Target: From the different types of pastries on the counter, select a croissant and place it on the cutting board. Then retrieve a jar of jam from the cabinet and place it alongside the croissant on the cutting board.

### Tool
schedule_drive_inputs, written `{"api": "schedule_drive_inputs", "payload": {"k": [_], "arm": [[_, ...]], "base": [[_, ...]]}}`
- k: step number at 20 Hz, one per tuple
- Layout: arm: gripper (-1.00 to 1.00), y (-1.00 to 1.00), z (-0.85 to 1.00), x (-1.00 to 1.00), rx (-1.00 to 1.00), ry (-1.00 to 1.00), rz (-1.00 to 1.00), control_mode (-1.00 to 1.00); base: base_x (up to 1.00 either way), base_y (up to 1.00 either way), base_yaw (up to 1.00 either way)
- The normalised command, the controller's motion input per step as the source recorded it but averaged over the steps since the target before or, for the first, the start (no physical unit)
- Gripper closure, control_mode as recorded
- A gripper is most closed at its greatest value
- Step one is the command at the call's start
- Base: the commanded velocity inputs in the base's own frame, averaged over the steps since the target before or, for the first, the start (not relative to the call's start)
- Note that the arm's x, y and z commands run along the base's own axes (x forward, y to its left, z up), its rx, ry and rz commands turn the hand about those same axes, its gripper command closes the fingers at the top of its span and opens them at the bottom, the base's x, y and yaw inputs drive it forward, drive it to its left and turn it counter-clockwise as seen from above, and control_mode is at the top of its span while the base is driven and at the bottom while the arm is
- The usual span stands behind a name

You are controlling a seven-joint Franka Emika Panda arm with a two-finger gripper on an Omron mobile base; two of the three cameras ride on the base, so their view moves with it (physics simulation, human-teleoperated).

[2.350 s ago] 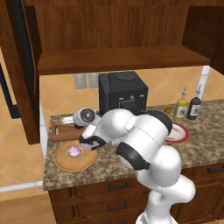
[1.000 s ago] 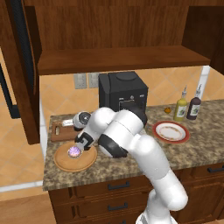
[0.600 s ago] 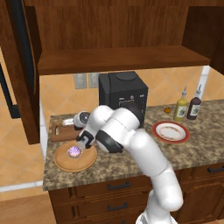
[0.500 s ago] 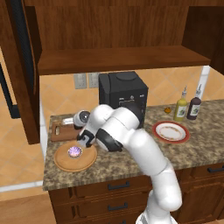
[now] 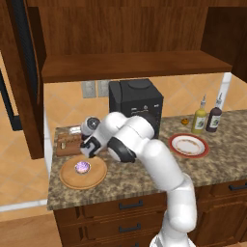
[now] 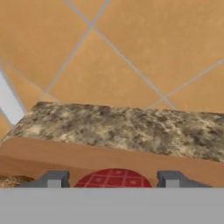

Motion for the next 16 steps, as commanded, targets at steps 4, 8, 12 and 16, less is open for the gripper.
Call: {"api": "schedule_drive_inputs", "payload": {"k": [4, 8, 12, 16], "arm": [[-1.0, 0.0, 0.02, -0.15, -0.04, -0.09, 0.0, -1.0], [-1.0, 0.01, 0.26, -0.68, -0.15, -0.17, 0.01, -1.0], [-1.0, 0.3, 0.26, -1.0, -0.19, -0.25, 0.06, -1.0], [-1.0, 0.63, 0.11, -0.9, -0.14, -0.28, 0.13, -1.0]], "base": [[0.0, 0.0, 0.0], [0.0, 0.0, 0.0], [0.0, 0.0, 0.0], [0.0, 0.0, 0.0]]}}
